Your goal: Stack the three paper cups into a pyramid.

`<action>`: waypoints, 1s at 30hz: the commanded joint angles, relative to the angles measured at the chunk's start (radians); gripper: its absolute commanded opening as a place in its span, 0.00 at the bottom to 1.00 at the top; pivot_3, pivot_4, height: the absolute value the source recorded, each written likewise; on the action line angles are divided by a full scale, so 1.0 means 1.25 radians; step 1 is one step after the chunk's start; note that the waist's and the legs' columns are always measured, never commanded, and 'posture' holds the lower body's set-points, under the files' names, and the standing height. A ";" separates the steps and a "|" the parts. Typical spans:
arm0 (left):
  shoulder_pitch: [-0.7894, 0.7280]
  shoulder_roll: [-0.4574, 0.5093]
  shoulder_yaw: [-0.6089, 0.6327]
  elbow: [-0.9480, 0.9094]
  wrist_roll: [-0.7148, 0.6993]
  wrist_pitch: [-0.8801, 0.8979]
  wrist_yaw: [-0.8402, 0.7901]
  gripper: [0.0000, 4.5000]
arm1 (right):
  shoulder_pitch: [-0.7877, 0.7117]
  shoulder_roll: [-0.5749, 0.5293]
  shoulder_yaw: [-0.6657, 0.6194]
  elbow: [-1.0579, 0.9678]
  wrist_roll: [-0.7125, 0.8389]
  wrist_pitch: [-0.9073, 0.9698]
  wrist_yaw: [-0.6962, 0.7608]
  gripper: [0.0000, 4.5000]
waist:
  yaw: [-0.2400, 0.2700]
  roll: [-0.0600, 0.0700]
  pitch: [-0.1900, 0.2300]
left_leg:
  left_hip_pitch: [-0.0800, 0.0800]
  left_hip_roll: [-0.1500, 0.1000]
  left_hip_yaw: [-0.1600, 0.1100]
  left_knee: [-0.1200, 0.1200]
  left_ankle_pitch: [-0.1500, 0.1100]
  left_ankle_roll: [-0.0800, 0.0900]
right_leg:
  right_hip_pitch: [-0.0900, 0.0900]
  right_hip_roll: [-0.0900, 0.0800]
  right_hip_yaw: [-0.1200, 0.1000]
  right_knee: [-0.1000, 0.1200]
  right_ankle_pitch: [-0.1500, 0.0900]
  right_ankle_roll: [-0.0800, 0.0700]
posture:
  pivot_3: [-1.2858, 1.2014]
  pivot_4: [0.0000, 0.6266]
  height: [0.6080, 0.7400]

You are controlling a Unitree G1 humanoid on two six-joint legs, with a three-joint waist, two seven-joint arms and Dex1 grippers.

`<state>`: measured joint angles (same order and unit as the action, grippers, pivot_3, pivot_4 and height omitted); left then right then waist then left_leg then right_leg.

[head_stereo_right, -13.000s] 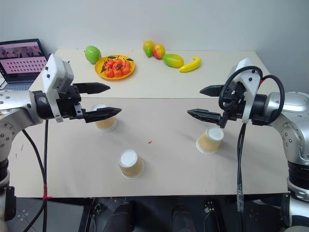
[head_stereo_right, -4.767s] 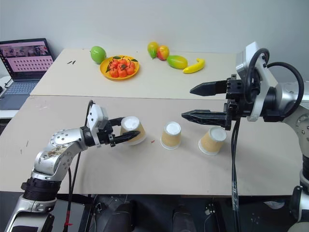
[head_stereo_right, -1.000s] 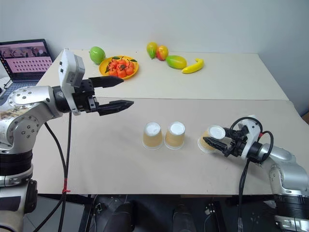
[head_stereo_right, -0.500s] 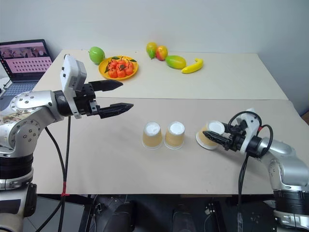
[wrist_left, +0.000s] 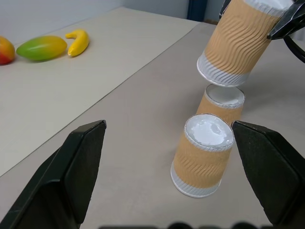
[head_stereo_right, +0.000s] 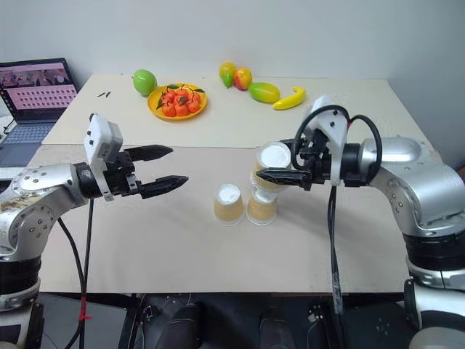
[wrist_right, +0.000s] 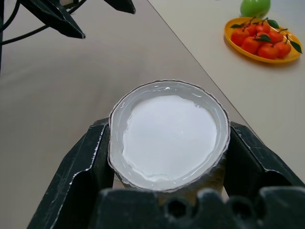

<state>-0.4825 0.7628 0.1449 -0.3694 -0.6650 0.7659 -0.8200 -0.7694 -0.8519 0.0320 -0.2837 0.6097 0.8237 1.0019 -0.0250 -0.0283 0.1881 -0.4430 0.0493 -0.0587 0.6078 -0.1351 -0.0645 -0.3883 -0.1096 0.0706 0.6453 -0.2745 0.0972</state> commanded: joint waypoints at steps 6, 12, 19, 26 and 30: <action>0.051 -0.023 0.040 -0.069 -0.010 -0.025 0.050 1.00 | -0.054 0.043 0.021 -0.016 0.041 0.071 0.005 0.62 | 0.001 0.000 0.000 | 0.000 0.000 0.000 0.000 0.000 0.000 | 0.000 0.000 0.000 0.000 0.000 0.000 | 0.52 0.24 0.94; 0.069 -0.021 0.051 -0.092 -0.017 -0.018 0.064 1.00 | -0.036 0.084 0.050 0.000 0.034 0.066 0.001 0.62 | 0.003 0.000 0.000 | 0.000 0.000 0.000 0.000 0.000 0.000 | 0.000 0.000 0.000 0.001 0.000 0.000 | 0.52 0.24 0.94; 0.078 -0.017 0.060 -0.109 -0.022 -0.011 0.077 1.00 | -0.042 0.098 0.074 0.052 -0.004 0.026 0.021 0.62 | 0.004 0.000 0.000 | 0.000 0.000 0.000 0.000 0.000 0.000 | 0.000 0.000 0.000 0.001 0.000 0.000 | 0.52 0.24 0.94; 0.087 -0.010 0.076 -0.121 -0.032 -0.001 0.087 1.00 | -0.058 0.108 0.083 0.092 -0.028 -0.001 0.047 0.62 | 0.003 0.000 0.000 | 0.000 0.000 0.000 0.000 0.000 0.000 | 0.000 0.000 0.000 0.001 0.000 0.000 | 0.52 0.24 0.94; 0.092 -0.010 0.077 -0.126 -0.038 0.000 0.095 1.00 | -0.061 0.109 0.082 0.094 -0.032 0.000 0.056 0.62 | 0.003 0.000 0.000 | 0.000 0.000 0.000 0.000 0.000 0.000 | 0.000 0.000 0.000 0.000 0.000 0.000 | 0.52 0.24 0.94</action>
<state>-0.3675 0.7416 0.2183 -0.4955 -0.7004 0.7690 -0.7098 -0.8193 -0.7159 0.1480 -0.1509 0.5722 0.8456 1.0655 -0.0206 -0.0283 0.1881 -0.4428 0.0493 -0.0586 0.6074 -0.1351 -0.0646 -0.3889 -0.1095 0.0707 0.6459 -0.2743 0.0969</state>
